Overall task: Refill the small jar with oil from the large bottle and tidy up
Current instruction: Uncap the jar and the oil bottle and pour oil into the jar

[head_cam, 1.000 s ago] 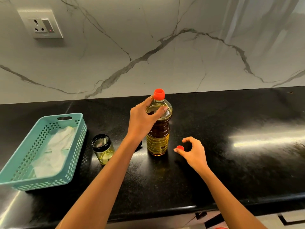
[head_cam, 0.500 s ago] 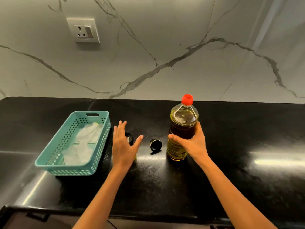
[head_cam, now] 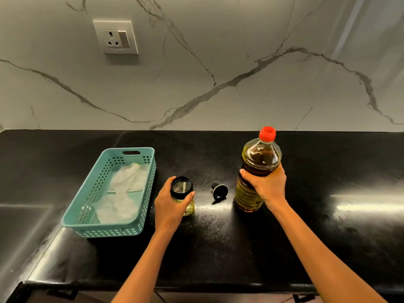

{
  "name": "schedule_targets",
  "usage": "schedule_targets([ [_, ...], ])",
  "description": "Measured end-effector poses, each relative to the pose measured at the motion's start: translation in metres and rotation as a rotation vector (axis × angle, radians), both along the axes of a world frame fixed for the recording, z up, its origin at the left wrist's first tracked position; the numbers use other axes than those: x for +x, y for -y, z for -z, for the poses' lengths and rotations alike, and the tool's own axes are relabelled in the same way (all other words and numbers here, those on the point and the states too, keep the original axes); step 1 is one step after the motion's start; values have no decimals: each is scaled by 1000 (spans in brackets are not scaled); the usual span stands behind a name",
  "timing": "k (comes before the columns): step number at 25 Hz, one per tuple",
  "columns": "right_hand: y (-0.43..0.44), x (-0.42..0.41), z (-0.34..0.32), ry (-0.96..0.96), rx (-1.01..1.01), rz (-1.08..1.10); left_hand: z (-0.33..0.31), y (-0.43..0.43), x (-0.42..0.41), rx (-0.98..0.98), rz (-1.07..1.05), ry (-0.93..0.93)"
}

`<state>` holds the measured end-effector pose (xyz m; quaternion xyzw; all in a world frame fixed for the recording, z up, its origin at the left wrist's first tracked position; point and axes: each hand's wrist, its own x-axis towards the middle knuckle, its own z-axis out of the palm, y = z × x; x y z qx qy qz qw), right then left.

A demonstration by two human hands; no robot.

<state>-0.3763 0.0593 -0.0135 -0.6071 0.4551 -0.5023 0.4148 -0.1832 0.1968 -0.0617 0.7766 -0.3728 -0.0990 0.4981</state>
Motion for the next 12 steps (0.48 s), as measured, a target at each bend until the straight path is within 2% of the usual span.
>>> schedule_targets([
  [6, -15, 3, -11, -150, -164, -72, 4, 1, 4, -22, 44, -3],
  [9, -23, 5, -18, -310, -293, -107, 2, 3, 3, -25, 80, -3],
  [12, -26, 13, -26, -554, -456, -171, 2, 1, 7, -17, 75, 28],
])
